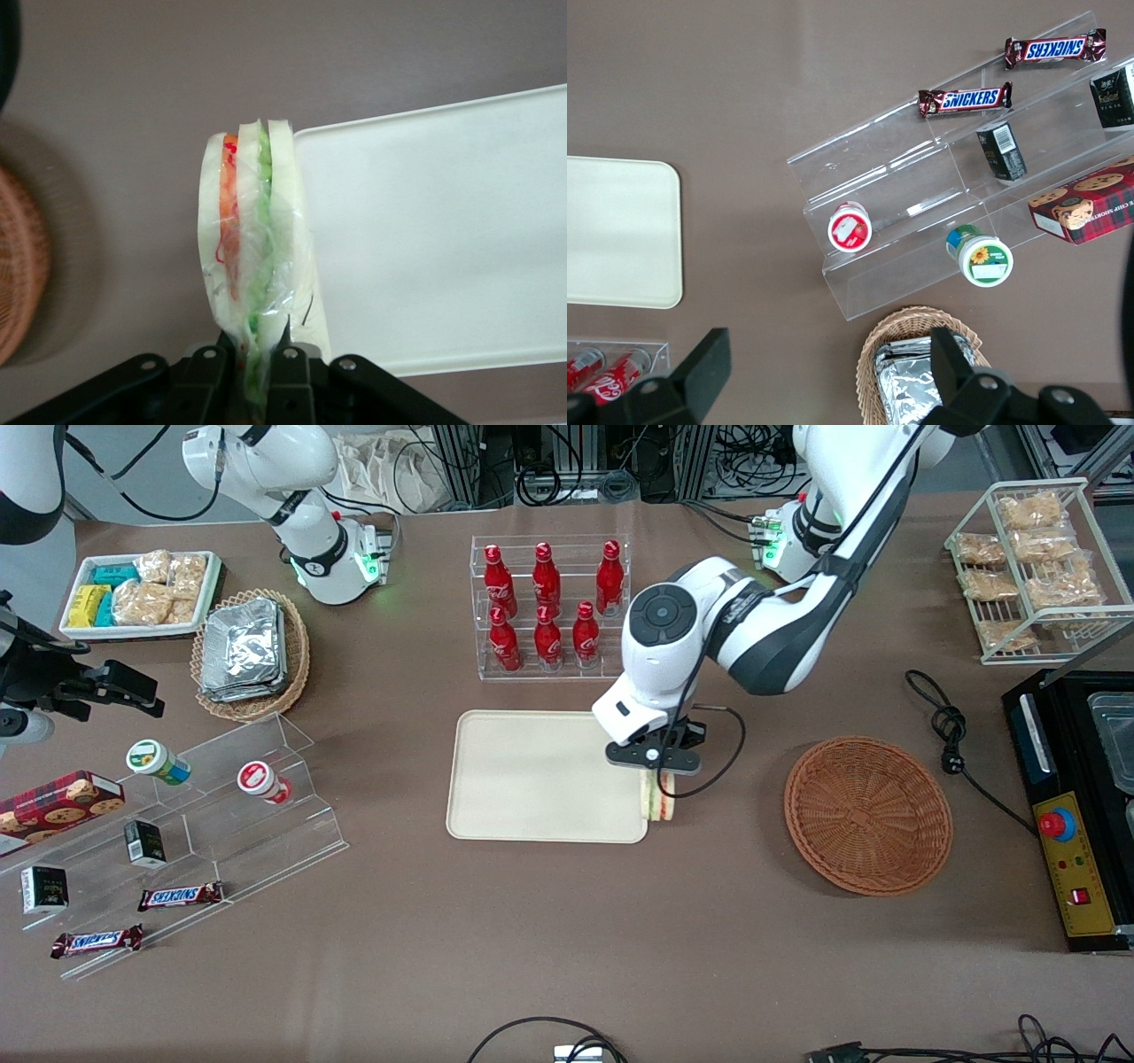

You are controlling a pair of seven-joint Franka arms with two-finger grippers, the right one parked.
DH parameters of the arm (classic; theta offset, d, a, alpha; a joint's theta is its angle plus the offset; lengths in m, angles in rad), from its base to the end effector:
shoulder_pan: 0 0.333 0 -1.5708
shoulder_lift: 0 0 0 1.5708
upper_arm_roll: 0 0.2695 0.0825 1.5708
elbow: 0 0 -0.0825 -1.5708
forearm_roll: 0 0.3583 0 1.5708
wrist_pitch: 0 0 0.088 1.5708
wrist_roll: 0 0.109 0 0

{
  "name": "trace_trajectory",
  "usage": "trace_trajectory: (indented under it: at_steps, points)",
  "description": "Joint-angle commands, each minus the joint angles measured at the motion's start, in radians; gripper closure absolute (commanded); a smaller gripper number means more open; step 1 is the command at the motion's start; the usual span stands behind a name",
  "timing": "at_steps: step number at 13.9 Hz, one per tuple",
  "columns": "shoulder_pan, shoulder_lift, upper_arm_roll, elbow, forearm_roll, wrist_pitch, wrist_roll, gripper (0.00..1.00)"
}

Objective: Place sandwich from basket to tray
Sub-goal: 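Carry the sandwich over the cream tray with the left gripper, then lower the sandwich onto the tray and open the left gripper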

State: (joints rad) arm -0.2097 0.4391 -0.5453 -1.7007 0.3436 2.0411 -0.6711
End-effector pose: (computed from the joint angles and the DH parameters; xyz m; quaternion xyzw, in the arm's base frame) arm 0.4787 -0.3863 0.3348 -0.9938 0.1027 -0.0171 0.0385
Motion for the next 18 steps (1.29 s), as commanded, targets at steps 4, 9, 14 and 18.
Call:
trace_trajectory:
  at_steps: [4, 9, 14, 18]
  points:
    - [-0.008, 0.082, 0.002, -0.045, 0.168, 0.106, -0.106, 1.00]
    - [-0.088, 0.153, 0.005, -0.039, 0.255, 0.166, -0.223, 1.00]
    - [-0.105, 0.184, 0.005, -0.042, 0.253, 0.168, -0.229, 1.00]
    - [-0.111, 0.191, 0.005, -0.039, 0.250, 0.171, -0.255, 1.00]
